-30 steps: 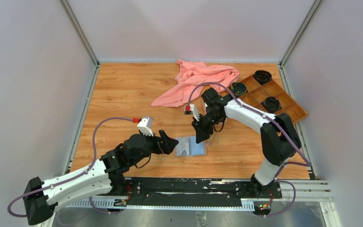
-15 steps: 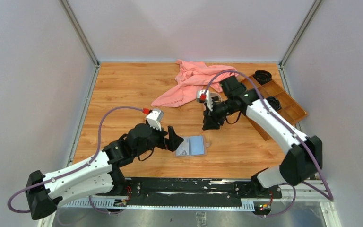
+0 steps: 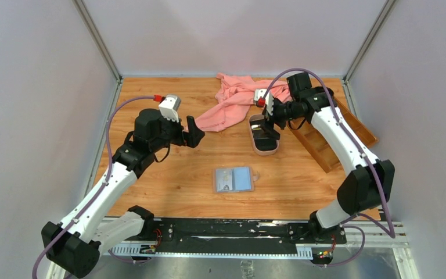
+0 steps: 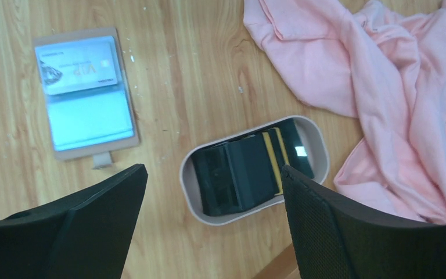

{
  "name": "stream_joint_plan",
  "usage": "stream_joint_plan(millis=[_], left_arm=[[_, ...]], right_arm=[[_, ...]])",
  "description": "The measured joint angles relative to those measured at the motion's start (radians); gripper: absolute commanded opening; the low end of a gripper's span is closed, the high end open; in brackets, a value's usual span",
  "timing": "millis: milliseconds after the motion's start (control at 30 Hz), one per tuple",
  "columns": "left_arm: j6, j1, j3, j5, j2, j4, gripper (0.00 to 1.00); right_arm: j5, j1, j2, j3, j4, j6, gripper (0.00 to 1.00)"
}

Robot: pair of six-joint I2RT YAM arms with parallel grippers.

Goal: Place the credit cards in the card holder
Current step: Pick up the credit card from the storage box.

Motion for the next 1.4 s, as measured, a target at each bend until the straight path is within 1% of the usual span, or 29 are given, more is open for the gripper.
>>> stream_joint_plan(millis=[100, 233, 333, 433, 533, 833, 1100, 1400], left_arm=[[0.064, 0.047, -0.007, 0.028, 0.016, -0.029, 1.0], [0.149, 0.05, -0.045, 0.036, 0.017, -0.089, 1.0], [0.183, 0.052, -0.072, 0.026, -0.005, -0.109, 1.0], [0.201, 0.052, -0.089, 0.019, -0.031, -0.124, 1.0], [0.214, 0.052, -0.089, 0.013, -0.031, -0.127, 1.0], [0.222, 0.052, -0.089, 0.001, -0.03, -0.131, 1.0], [0.222, 0.052, -0.089, -0.001, -0.027, -0.131, 1.0], [0.223, 0.052, -0.089, -0.001, -0.027, -0.131, 1.0]], right_arm=[[-0.037, -0.031, 0.08, 0.068, -0.058, -0.104, 0.9], [-0.066, -0.032, 0.21, 0.185, -0.169, -0.25, 0.89], [-0.067, -0.037, 0.328, 0.276, -0.249, -0.331, 0.83], [-0.065, -0.05, 0.465, 0.383, -0.315, -0.365, 0.79], [-0.054, -0.066, 0.549, 0.431, -0.333, -0.365, 0.78], [0.043, -0.075, 0.534, 0.265, -0.228, -0.325, 0.77], [0.087, -0.075, 0.544, 0.255, -0.149, -0.29, 0.78], [0.095, -0.074, 0.577, 0.254, -0.128, -0.28, 0.77]])
